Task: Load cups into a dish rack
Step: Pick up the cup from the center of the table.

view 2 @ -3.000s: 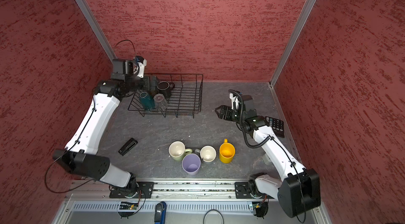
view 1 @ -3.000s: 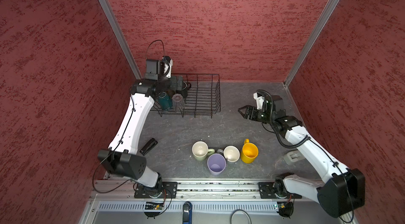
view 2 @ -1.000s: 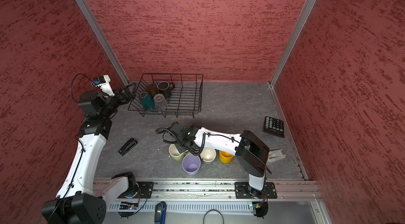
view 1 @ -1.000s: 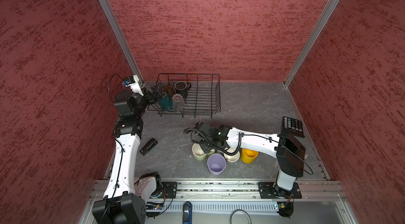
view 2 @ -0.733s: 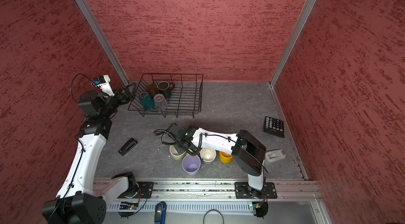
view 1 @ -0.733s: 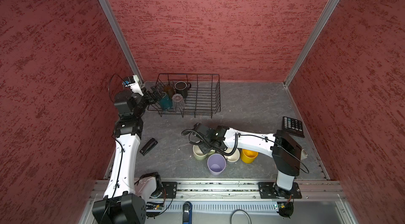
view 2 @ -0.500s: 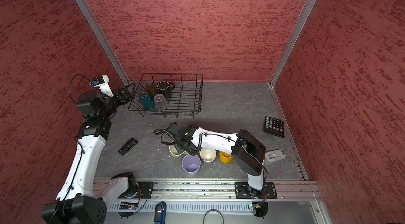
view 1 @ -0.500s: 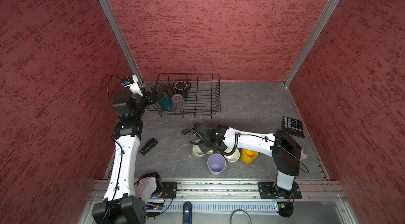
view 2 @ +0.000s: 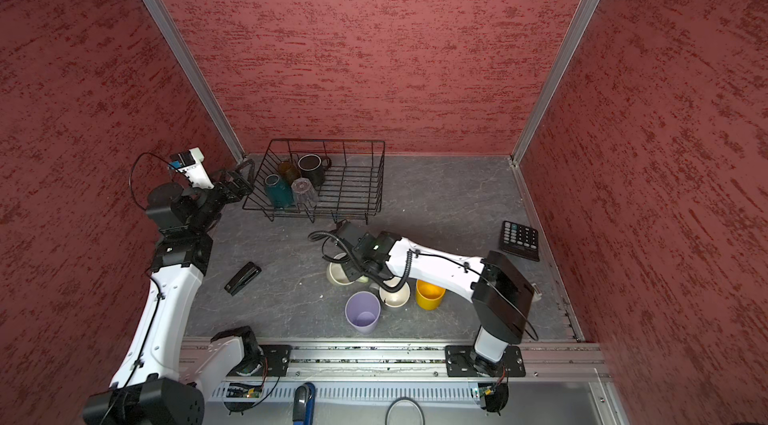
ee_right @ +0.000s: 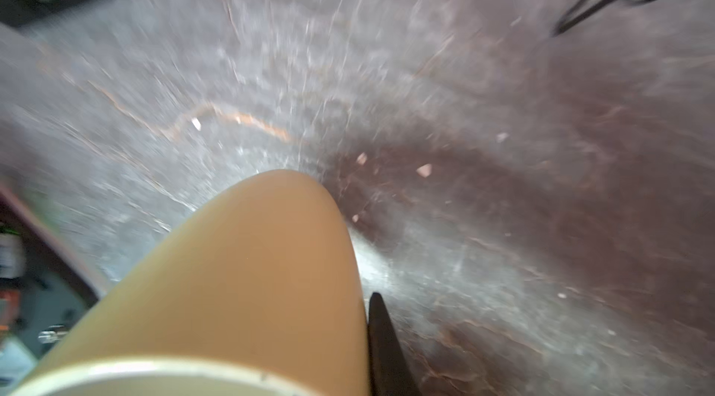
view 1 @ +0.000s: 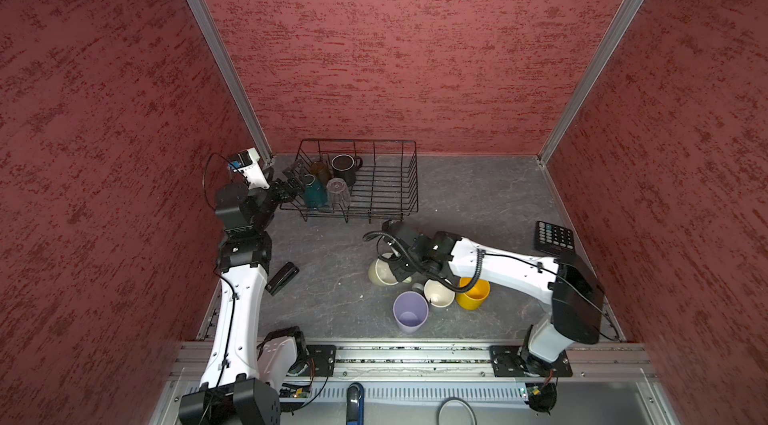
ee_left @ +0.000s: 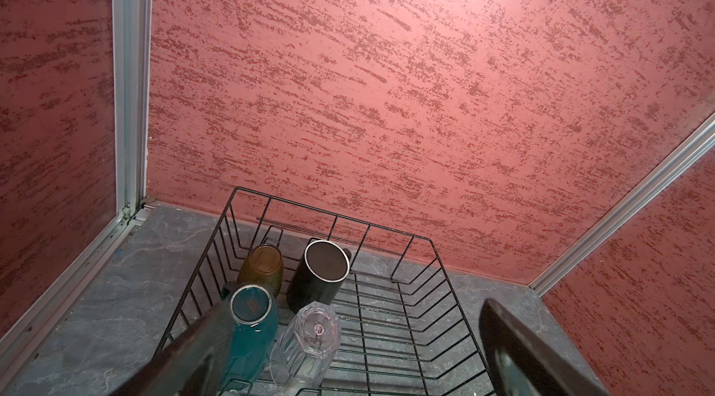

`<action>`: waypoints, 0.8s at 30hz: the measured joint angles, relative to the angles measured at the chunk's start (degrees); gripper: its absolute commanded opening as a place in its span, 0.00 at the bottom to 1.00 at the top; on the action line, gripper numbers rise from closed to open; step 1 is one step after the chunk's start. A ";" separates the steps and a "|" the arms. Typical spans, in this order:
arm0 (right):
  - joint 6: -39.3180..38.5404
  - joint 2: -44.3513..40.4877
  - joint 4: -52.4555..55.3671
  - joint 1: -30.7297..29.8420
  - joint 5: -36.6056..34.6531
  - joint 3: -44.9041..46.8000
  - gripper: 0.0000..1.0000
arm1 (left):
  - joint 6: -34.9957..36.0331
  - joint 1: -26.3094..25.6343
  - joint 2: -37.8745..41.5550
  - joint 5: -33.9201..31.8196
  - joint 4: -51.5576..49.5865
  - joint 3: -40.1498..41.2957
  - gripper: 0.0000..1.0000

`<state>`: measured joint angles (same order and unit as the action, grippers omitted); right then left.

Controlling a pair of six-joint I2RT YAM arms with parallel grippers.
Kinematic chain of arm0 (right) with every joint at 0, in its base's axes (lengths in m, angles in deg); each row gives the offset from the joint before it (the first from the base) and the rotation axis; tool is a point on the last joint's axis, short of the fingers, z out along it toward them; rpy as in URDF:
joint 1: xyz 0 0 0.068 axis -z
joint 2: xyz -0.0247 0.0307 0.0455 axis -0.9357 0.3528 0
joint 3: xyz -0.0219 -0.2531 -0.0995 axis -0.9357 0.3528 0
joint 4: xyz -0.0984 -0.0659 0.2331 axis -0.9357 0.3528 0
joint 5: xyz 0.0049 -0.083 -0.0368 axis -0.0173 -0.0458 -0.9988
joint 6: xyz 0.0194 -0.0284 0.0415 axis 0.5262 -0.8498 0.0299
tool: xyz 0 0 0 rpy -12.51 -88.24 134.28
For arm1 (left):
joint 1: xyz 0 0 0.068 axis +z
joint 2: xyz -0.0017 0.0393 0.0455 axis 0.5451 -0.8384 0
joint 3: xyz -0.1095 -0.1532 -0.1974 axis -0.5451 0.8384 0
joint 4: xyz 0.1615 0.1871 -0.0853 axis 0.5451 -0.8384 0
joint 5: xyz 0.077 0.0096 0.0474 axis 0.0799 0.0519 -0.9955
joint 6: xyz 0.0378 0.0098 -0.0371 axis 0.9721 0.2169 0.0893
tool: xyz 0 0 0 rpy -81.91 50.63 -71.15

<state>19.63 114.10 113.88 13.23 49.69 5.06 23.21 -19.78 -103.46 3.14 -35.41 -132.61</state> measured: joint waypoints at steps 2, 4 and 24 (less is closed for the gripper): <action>0.48 -4.48 -1.77 3.28 1.77 1.11 0.00 | 0.00 -0.02 0.02 1.62 2.29 1.18 1.00; 1.03 -8.46 -3.61 6.88 3.65 1.64 0.00 | -0.26 0.00 -0.04 3.41 4.87 2.67 1.00; 12.00 -17.88 -30.18 32.39 30.51 17.18 0.00 | 7.80 -19.34 -5.16 31.80 21.44 8.87 1.00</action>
<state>31.63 96.23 83.70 45.62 80.20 22.24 31.01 -39.12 -108.62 34.94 -13.97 -123.73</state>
